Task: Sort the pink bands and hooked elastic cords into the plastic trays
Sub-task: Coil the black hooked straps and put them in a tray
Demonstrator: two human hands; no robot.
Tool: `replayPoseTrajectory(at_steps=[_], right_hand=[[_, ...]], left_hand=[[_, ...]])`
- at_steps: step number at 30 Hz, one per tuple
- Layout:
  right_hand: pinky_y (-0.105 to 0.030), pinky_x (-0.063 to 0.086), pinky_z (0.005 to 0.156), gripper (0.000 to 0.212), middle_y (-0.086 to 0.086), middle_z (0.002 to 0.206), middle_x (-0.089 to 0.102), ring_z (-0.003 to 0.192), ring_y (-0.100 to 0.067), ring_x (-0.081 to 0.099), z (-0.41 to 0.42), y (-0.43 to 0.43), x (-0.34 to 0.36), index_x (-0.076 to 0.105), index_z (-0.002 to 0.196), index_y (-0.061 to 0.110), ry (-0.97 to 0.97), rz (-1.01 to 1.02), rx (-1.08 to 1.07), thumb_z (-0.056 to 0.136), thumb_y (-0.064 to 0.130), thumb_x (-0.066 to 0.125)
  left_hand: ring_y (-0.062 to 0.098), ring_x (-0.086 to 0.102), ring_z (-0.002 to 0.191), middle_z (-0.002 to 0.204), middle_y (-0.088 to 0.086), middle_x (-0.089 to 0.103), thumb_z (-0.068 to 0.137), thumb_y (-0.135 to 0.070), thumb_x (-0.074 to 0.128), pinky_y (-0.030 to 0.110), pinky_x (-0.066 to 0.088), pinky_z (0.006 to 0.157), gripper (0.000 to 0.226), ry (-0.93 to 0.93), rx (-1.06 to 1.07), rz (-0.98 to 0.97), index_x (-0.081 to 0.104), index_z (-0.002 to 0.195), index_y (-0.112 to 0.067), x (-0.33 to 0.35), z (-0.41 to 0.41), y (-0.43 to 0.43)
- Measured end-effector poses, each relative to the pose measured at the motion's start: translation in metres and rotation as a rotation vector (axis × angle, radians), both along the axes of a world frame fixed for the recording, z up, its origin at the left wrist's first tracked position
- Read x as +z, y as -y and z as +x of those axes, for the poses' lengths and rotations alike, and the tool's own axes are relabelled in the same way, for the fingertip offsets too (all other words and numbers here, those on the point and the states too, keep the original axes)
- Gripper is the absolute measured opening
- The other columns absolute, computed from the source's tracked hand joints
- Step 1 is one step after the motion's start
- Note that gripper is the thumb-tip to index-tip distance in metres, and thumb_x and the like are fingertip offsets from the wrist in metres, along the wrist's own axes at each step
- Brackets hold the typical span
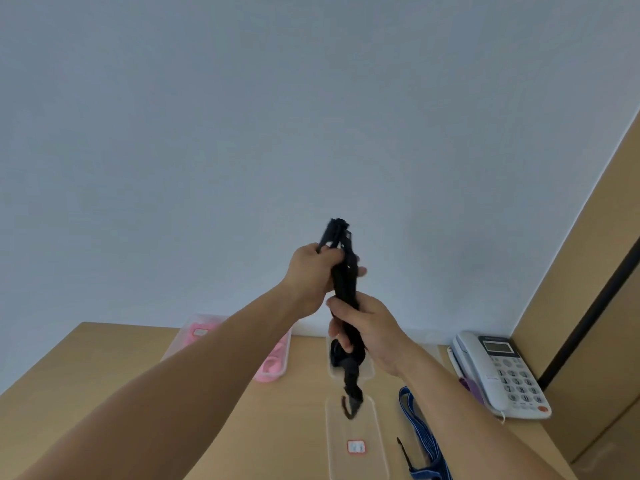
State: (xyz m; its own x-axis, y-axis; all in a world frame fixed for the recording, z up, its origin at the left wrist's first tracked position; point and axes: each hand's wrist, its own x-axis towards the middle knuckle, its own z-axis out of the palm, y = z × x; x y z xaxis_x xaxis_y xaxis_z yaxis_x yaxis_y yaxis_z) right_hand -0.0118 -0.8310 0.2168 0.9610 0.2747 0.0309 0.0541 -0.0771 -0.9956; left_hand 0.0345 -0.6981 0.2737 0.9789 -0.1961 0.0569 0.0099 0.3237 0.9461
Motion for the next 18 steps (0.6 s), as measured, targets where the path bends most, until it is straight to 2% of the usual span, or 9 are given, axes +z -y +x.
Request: replayPoseTrajectory(at_steps=[2, 3, 6, 8, 10, 12, 14, 16, 18], right_hand=[[-0.032, 0.045, 0.059, 0.044, -0.007, 0.065, 0.061, 0.053, -0.018, 0.050, -0.002, 0.006, -0.007, 0.059, 0.099, 0.000, 0.011, 0.024, -0.031, 0.088, 0.043, 0.063], [-0.032, 0.044, 0.058, 0.040, -0.006, 0.063, 0.057, 0.052, -0.018, 0.048, -0.003, 0.010, -0.011, 0.062, 0.100, 0.001, 0.009, 0.036, -0.041, 0.091, 0.040, 0.062], [-0.028, 0.035, 0.047, 0.028, -0.004, 0.061, 0.045, 0.045, -0.015, 0.035, 0.001, 0.018, -0.018, 0.065, 0.099, 0.005, -0.037, 0.035, -0.021, 0.098, 0.033, 0.058], [-0.023, 0.027, 0.042, 0.040, 0.000, 0.056, 0.039, 0.044, -0.013, 0.027, -0.002, 0.022, -0.024, 0.063, 0.092, 0.005, -0.062, -0.066, 0.000, 0.098, 0.043, 0.054], [-0.020, 0.024, 0.044, 0.055, 0.006, 0.050, 0.036, 0.042, -0.008, 0.026, -0.007, 0.024, -0.032, 0.058, 0.078, 0.009, -0.051, -0.160, 0.005, 0.092, 0.060, 0.045], [-0.020, 0.030, 0.052, 0.063, 0.013, 0.049, 0.040, 0.043, -0.004, 0.033, -0.009, 0.022, -0.039, 0.054, 0.073, 0.013, -0.026, -0.335, 0.035, 0.086, 0.071, 0.033], [-0.027, 0.037, 0.066, 0.079, 0.005, 0.060, 0.052, 0.056, -0.013, 0.045, -0.005, 0.018, -0.040, 0.059, 0.080, 0.008, -0.091, -0.424, 0.089, 0.086, 0.076, 0.019], [-0.037, 0.042, 0.082, 0.087, -0.007, 0.082, 0.064, 0.077, -0.026, 0.054, 0.002, 0.014, -0.029, 0.064, 0.094, 0.005, -0.132, -0.354, 0.076, 0.088, 0.077, 0.015], [-0.041, 0.045, 0.100, 0.076, -0.004, 0.106, 0.071, 0.101, -0.023, 0.064, 0.010, 0.007, -0.007, 0.064, 0.115, 0.017, -0.045, -0.153, -0.087, 0.086, 0.076, 0.026]], left_hand=[[0.025, 0.065, 0.057, 0.072, 0.014, 0.064, 0.093, 0.008, 0.045, 0.036, 0.056, 0.056, 0.011, -0.094, 0.119, -0.255, 0.055, 0.092, 0.006, 0.010, 0.009, -0.004], [0.023, 0.060, 0.051, 0.070, 0.014, 0.060, 0.092, 0.009, 0.042, 0.033, 0.053, 0.052, 0.013, -0.120, 0.168, -0.319, 0.055, 0.092, 0.004, 0.013, 0.013, -0.007], [0.018, 0.050, 0.047, 0.073, 0.014, 0.056, 0.092, 0.009, 0.039, 0.027, 0.044, 0.045, 0.015, -0.169, 0.286, -0.350, 0.052, 0.095, 0.002, 0.013, 0.017, -0.015], [0.016, 0.047, 0.047, 0.073, 0.013, 0.054, 0.093, 0.008, 0.037, 0.024, 0.040, 0.042, 0.016, -0.172, 0.351, -0.390, 0.050, 0.099, 0.001, 0.016, 0.022, -0.020], [0.015, 0.046, 0.048, 0.073, 0.012, 0.054, 0.092, 0.007, 0.037, 0.024, 0.038, 0.041, 0.016, -0.137, 0.383, -0.392, 0.050, 0.096, -0.001, 0.021, 0.028, -0.023], [0.015, 0.046, 0.048, 0.073, 0.011, 0.055, 0.092, 0.006, 0.038, 0.025, 0.039, 0.042, 0.014, -0.079, 0.376, -0.314, 0.050, 0.092, -0.003, 0.023, 0.025, -0.020], [0.016, 0.048, 0.049, 0.073, 0.010, 0.056, 0.093, 0.002, 0.042, 0.026, 0.041, 0.045, 0.010, -0.056, 0.342, -0.222, 0.051, 0.091, -0.003, 0.018, 0.017, -0.011], [0.019, 0.051, 0.052, 0.073, 0.011, 0.057, 0.096, -0.009, 0.046, 0.031, 0.045, 0.050, 0.013, -0.060, 0.234, -0.157, 0.053, 0.085, -0.005, 0.008, 0.006, -0.003], [0.022, 0.054, 0.054, 0.068, 0.008, 0.061, 0.097, -0.016, 0.042, 0.033, 0.049, 0.056, 0.030, -0.072, 0.129, -0.090, 0.051, 0.069, -0.011, -0.001, -0.005, 0.003]])
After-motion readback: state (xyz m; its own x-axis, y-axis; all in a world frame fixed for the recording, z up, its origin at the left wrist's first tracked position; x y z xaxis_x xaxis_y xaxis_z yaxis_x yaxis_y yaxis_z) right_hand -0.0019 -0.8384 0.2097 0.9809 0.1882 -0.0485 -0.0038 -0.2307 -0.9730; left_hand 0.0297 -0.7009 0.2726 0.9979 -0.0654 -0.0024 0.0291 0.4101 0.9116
